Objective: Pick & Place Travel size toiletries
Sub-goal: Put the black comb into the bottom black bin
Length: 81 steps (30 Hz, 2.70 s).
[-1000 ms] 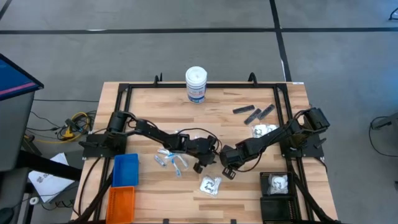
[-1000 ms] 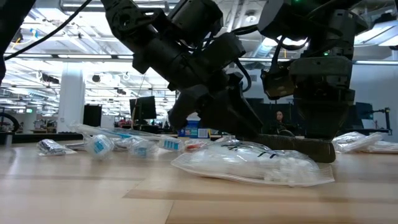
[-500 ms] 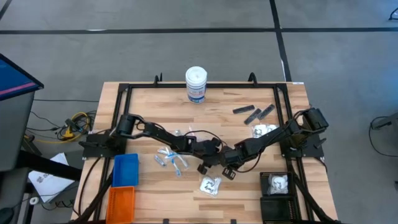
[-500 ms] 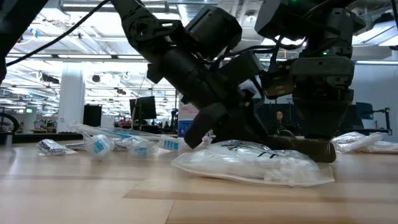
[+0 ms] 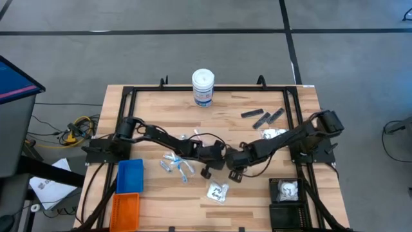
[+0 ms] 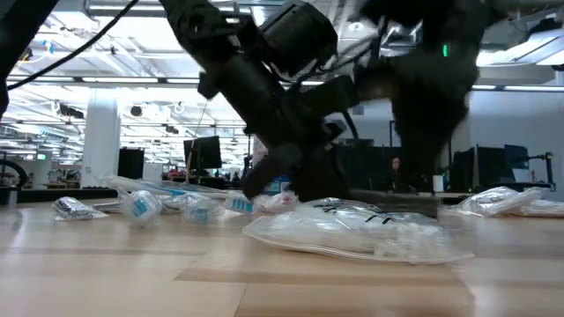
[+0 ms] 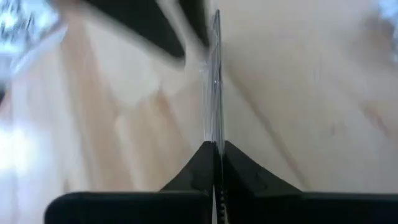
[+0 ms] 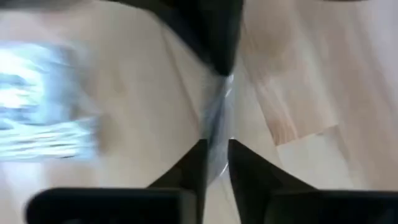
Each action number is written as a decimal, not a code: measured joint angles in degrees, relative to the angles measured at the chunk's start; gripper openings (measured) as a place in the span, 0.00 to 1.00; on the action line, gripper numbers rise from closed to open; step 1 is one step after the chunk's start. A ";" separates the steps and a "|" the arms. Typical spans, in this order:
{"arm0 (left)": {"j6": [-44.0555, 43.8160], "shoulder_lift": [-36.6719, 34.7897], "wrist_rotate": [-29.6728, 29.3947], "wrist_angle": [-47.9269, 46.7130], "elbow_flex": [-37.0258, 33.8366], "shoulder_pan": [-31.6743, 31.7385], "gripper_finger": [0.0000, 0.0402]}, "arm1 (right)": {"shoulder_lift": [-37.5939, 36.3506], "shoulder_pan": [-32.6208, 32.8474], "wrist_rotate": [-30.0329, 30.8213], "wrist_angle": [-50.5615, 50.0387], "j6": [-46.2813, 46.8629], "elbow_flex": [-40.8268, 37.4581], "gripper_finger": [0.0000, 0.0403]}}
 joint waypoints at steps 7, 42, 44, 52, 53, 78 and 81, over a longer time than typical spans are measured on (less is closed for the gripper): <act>-3.17 -11.93 -0.42 -5.81 -4.35 -2.55 0.01 | -11.44 -0.09 7.51 -5.49 -3.75 3.57 0.34; -12.59 -50.91 9.04 52.96 -40.68 -6.63 0.01 | -6.62 2.90 9.27 68.21 -49.24 3.53 0.42; -12.59 -50.89 9.04 53.20 -40.68 -6.63 0.01 | -5.98 2.37 8.13 68.60 -47.64 3.49 0.42; -12.57 -50.87 9.07 53.57 -40.68 -6.63 0.01 | -1.91 1.45 7.57 77.41 -46.79 3.55 0.49; -12.57 -50.87 9.07 53.57 -40.68 -6.63 0.01 | -1.91 1.45 7.55 77.92 -46.79 3.55 0.50; -11.76 -50.59 7.93 56.77 -40.19 -4.54 0.01 | -1.93 -1.33 7.42 79.11 -45.85 3.55 0.49; -11.78 -49.23 7.83 56.93 -38.94 -3.87 0.01 | -1.93 -1.67 7.40 79.11 -45.80 3.55 0.50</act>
